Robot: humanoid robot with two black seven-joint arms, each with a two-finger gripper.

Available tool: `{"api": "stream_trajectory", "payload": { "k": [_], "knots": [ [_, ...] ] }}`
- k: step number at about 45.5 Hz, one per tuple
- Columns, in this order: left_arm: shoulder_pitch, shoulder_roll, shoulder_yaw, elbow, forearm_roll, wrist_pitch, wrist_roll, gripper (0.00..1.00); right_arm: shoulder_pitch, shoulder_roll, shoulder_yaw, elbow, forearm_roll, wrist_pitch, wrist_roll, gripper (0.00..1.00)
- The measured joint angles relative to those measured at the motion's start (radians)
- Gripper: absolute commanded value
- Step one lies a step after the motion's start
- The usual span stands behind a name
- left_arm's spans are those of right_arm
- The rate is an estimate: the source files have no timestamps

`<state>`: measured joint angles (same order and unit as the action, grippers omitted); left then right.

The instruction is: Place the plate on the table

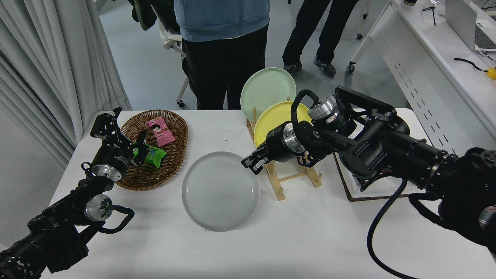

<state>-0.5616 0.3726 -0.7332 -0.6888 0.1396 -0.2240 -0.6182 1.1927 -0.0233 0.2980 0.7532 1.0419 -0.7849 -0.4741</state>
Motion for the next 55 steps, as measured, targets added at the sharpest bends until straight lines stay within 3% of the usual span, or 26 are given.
{"api": "stream_trajectory", "payload": {
  "k": [25, 55],
  "knots": [
    [0.000, 0.000, 0.000, 0.000, 0.000, 0.000, 0.000, 1.00, -0.126, 0.022, 0.002, -0.139, -0.109, -0.001, -0.002, 0.00],
    [0.000, 0.000, 0.000, 0.000, 0.000, 0.000, 0.000, 1.00, -0.157, 0.023, 0.040, -0.168, -0.096, -0.001, -0.010, 0.00]
  ]
}}
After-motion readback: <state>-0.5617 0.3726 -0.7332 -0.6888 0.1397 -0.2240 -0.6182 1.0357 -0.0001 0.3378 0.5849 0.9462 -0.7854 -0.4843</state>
